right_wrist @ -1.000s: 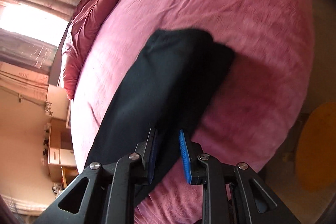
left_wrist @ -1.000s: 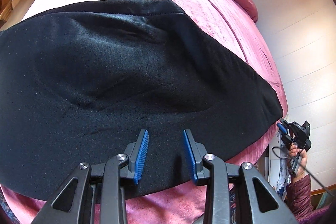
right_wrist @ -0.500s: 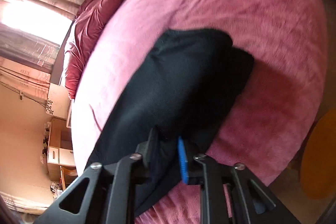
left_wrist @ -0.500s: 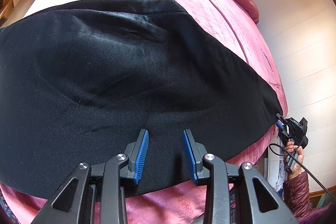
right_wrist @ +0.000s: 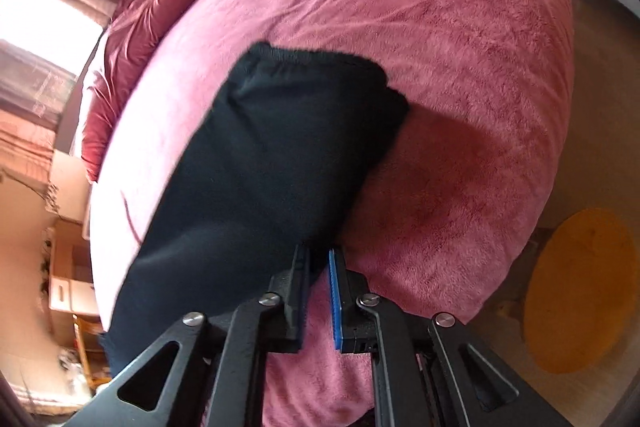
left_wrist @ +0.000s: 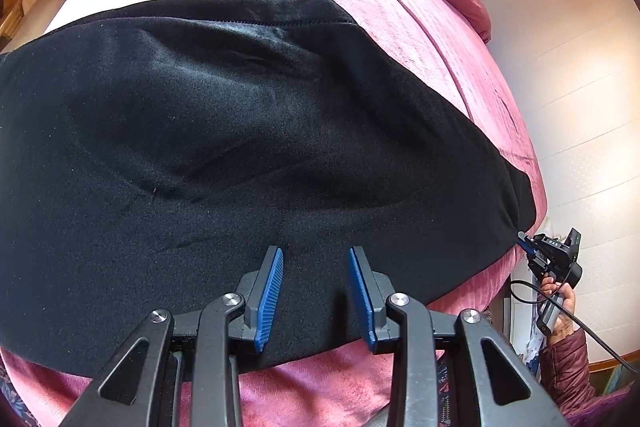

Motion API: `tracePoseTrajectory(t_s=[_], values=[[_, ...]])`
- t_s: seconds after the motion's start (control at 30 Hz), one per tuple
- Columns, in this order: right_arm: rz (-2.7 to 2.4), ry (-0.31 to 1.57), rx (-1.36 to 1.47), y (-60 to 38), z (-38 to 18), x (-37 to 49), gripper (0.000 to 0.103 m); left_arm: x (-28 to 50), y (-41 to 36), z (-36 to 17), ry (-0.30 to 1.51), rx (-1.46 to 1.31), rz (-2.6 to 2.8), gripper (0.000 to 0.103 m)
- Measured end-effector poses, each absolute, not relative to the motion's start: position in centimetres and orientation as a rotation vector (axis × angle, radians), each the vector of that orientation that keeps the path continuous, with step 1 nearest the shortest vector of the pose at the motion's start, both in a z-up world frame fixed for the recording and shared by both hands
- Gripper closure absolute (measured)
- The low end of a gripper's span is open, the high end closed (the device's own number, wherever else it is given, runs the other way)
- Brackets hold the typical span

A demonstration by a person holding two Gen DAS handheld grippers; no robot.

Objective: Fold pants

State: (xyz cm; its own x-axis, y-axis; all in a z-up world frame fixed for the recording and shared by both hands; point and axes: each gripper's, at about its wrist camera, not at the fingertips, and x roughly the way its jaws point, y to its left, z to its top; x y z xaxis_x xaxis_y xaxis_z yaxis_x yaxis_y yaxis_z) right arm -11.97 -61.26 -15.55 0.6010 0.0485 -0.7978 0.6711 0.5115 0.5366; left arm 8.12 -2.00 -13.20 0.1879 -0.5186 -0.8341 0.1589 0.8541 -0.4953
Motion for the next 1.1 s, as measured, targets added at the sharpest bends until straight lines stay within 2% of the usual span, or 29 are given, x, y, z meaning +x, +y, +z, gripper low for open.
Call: tracePoseTrajectory(t_s=[0.13,0.3,0.33,0.37,0.47,0.5,0.57,0.63,0.7,0.77,0.83,0.9,0.93,1.1], values=[[-0.496,0.762,0.991,-63.2,-14.1,-13.3,0.077,8.1,-2.4,-13.1,1.295,-0.318,-0.486,0.069],[-0.567,0.721,1.040,-65.5,-13.7,-12.2,0.077,7.9,-2.8,-13.0,1.288,-0.307,-0.483,0.069],[-0.579,0.740,1.034,-65.8,-13.8,-11.8,0.080,7.8,-2.9,-13.0,1.287,-0.308,-0.483,0.069],[-0.602,0.765,1.013,-65.8,-13.6,-11.4,0.091,7.7,-2.9,-13.0,1.285,-0.304,-0.483,0.069],[-0.659,0.799,0.912,-65.3,-12.9,-10.5,0.096,7.4,-3.0,-12.8,1.280,-0.281,-0.474,0.069],[-0.696,0.841,0.882,-65.4,-13.3,-10.3,0.102,7.4,-3.0,-12.8,1.278,-0.278,-0.476,0.069],[-0.732,0.924,0.877,-65.7,-14.9,-10.4,0.102,7.3,-3.1,-12.9,1.281,-0.263,-0.471,0.069],[-0.728,0.891,0.908,-65.7,-15.0,-11.5,0.102,7.2,-3.1,-12.9,1.283,-0.241,-0.454,0.069],[-0.685,0.833,0.920,-65.1,-13.8,-12.7,0.098,7.1,-3.3,-12.6,1.272,-0.219,-0.451,0.069],[-0.631,0.845,0.896,-63.8,-12.8,-13.2,0.098,6.9,-3.2,-12.5,1.265,-0.211,-0.461,0.069],[-0.512,0.851,0.929,-62.0,-12.1,-13.5,0.092,6.8,-3.1,-12.6,1.262,-0.212,-0.471,0.069],[-0.372,0.856,0.974,-59.8,-11.9,-13.2,0.067,6.7,-2.8,-12.7,1.260,-0.225,-0.469,0.069],[-0.325,0.857,0.993,-58.7,-12.0,-12.9,0.063,6.6,-2.5,-12.8,1.257,-0.236,-0.469,0.069],[-0.150,0.934,1.031,-52.6,-13.4,-10.1,0.062,6.2,-1.5,-12.8,1.240,-0.254,-0.471,0.069]])
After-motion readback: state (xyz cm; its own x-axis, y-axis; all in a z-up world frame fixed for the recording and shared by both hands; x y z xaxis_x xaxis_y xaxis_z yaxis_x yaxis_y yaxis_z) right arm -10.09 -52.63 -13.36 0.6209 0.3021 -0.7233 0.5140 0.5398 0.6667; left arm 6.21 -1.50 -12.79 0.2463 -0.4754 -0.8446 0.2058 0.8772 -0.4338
